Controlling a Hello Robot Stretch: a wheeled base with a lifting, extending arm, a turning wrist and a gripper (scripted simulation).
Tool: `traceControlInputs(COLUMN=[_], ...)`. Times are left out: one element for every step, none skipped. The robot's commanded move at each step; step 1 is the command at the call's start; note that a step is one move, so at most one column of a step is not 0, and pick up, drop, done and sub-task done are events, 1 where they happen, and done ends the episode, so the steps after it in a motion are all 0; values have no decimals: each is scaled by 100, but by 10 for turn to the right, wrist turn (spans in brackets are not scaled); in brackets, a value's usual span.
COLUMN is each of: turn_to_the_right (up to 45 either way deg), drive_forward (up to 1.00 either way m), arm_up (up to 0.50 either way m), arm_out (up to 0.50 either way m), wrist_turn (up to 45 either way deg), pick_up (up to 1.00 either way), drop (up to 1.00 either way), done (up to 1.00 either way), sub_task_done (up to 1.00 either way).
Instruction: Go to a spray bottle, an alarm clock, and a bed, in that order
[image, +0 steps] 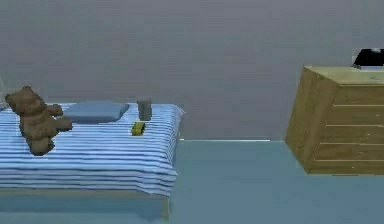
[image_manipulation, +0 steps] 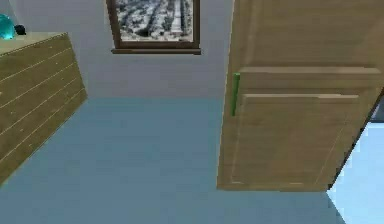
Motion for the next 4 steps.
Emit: traceControlInputs(turn_to_the_right=[-210, 0, 0, -180], drive_forward=[0, 40, 0, 0], arm_up=[0, 0, 0, 0], arm_out=[0, 0, 0, 0], wrist_turn=[0, 0, 0, 0], pick_up=[0, 0, 0, 0], drop=[0, 0, 0, 0], done=[0, 0, 0, 0], sub_task_done=[0, 0, 100, 0])
